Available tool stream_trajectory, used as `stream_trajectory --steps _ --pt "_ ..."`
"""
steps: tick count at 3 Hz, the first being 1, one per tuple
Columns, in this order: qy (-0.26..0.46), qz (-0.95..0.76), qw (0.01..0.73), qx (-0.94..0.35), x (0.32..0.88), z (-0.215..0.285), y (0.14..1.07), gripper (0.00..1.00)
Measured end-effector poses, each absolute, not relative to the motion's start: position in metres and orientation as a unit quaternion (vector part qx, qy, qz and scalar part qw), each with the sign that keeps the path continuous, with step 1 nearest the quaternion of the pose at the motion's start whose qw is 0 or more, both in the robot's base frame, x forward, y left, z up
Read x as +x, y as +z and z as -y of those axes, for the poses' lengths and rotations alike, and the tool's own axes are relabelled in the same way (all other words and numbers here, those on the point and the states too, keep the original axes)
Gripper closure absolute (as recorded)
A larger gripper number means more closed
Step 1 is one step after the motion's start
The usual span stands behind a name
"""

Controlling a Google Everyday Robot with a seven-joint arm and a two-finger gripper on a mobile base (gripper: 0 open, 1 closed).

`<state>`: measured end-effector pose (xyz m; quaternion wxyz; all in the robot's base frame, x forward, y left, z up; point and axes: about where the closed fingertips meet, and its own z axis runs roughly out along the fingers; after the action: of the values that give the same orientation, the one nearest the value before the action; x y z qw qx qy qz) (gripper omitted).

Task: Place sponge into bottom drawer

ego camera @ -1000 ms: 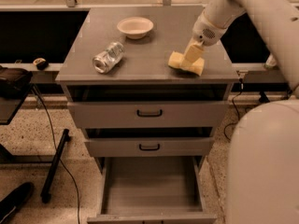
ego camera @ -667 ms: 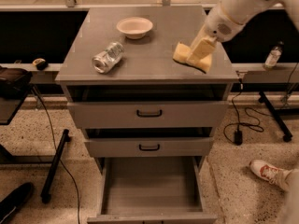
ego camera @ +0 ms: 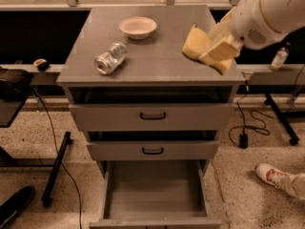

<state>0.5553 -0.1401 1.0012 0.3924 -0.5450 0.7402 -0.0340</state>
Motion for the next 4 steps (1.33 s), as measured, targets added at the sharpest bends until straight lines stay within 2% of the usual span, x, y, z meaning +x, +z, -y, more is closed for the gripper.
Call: stream_trajectory --steps 1,2,4 --pt "-0.047 -0.738 0.398 -0.542 0.553 0.134 0.981 1.0" --pt "-0.021 -0.732 0.389 -0.559 0.555 0.118 0.97 1.0" --pt "0.132 -0.798 0.382 -0.446 0.533 0.081 0.813 1.0"
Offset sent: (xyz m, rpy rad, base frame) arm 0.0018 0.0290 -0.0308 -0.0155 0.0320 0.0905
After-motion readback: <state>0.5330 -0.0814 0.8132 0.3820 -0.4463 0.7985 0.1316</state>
